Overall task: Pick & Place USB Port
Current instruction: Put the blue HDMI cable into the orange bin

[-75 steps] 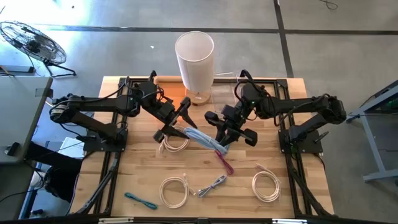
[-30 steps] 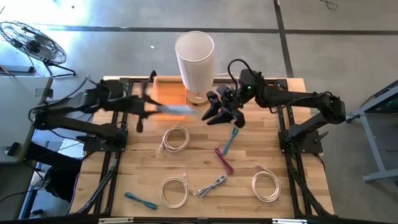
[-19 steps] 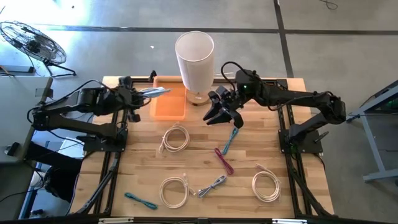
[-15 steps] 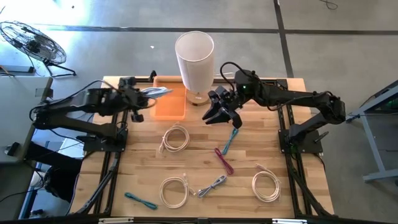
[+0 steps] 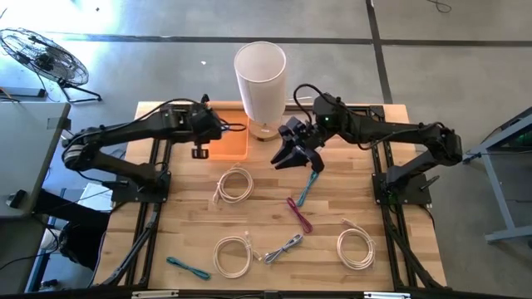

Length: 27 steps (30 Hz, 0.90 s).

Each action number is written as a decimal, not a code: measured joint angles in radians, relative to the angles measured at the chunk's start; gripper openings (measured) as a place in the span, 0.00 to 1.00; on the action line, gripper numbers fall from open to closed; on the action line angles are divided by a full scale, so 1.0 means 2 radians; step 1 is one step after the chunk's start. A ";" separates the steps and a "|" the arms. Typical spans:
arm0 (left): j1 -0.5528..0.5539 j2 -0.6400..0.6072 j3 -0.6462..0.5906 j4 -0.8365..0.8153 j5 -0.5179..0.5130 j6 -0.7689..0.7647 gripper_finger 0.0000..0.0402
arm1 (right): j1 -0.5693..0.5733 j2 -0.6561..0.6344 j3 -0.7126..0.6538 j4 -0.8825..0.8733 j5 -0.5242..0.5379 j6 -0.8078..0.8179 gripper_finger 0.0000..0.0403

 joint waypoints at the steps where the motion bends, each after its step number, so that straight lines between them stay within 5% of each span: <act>1: 0.000 0.005 0.000 0.010 0.002 0.006 0.16 | 0.002 -0.001 0.000 0.000 0.000 0.004 0.29; 15: 0.000 0.051 0.000 0.037 0.011 0.063 0.16 | 0.018 -0.051 0.000 0.004 0.001 -0.016 0.29; 23: 0.038 0.088 0.001 0.044 -0.002 0.068 0.49 | 0.018 -0.085 0.000 -0.010 0.002 -0.037 0.29; 27: 0.059 0.106 0.000 0.050 0.012 0.064 0.57 | 0.018 -0.090 0.000 -0.024 0.002 -0.042 0.29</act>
